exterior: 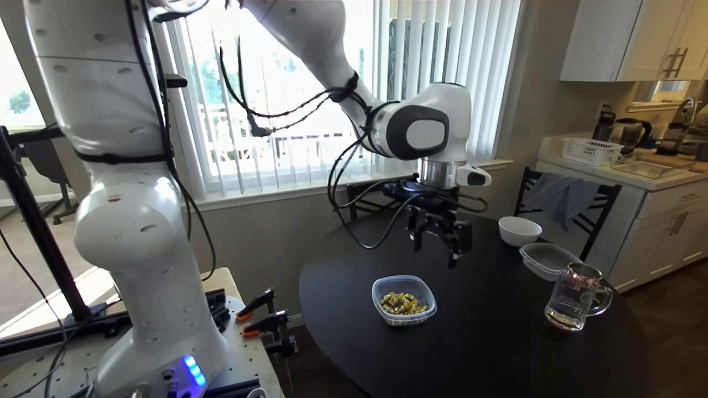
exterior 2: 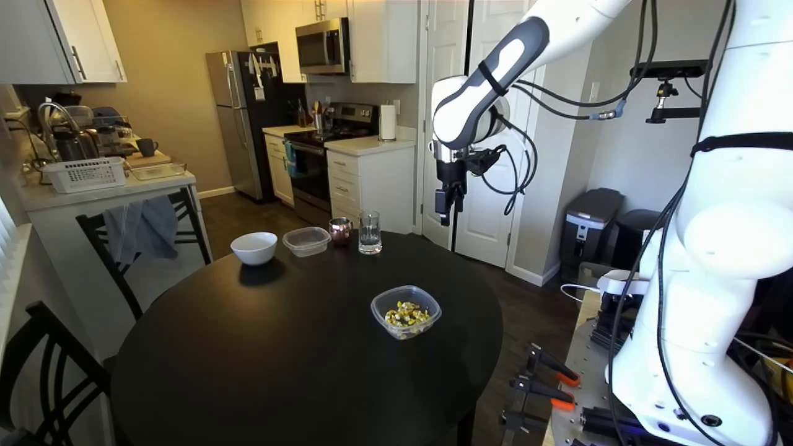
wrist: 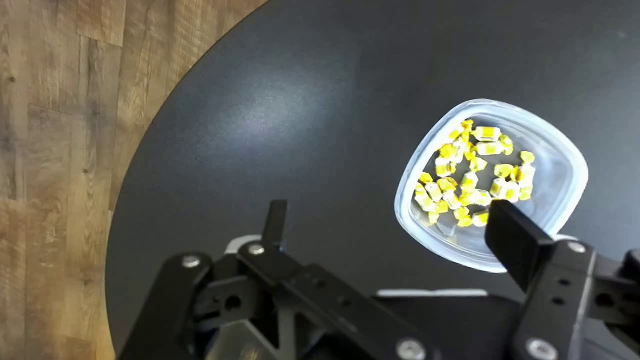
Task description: Pour out the contents from the bowl onto the table
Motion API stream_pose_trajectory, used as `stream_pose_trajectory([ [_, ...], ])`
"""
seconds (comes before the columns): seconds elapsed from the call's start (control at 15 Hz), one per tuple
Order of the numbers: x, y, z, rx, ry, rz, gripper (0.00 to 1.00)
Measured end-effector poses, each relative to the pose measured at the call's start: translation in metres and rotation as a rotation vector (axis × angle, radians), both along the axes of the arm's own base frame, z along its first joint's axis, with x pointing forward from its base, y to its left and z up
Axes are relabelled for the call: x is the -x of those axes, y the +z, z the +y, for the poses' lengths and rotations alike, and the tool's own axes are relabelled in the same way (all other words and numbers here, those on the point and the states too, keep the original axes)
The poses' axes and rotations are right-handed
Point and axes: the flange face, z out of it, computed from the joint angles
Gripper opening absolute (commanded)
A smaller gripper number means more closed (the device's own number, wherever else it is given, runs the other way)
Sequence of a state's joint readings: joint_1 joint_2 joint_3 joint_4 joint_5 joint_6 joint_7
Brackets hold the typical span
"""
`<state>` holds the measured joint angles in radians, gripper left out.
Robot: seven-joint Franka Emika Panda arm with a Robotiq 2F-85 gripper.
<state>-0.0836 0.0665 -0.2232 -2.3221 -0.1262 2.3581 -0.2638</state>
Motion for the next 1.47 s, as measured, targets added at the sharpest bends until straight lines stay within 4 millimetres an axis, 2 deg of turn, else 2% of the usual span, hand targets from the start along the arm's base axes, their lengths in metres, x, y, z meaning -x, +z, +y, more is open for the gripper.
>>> stream_pose_trajectory([
  [0.13,-0.009,-0.024,-0.012,0.007,-0.015,0.034,1.00],
  [0.27,-0.016,-0.033,-0.017,0.012,-0.019,0.046,1.00],
  [0.73,-0.019,-0.031,-0.017,0.015,-0.017,0.040,1.00],
  [0.87,-0.024,-0.036,-0.011,0.015,-0.051,0.020,1.00],
  [1.0,-0.034,-0.056,0.009,0.003,-0.118,-0.014,1.00],
  [1.27,-0.049,-0.129,0.060,-0.021,-0.269,-0.059,1.00],
  [1.47,-0.061,-0.174,0.074,-0.005,-0.371,-0.098,1.00],
])
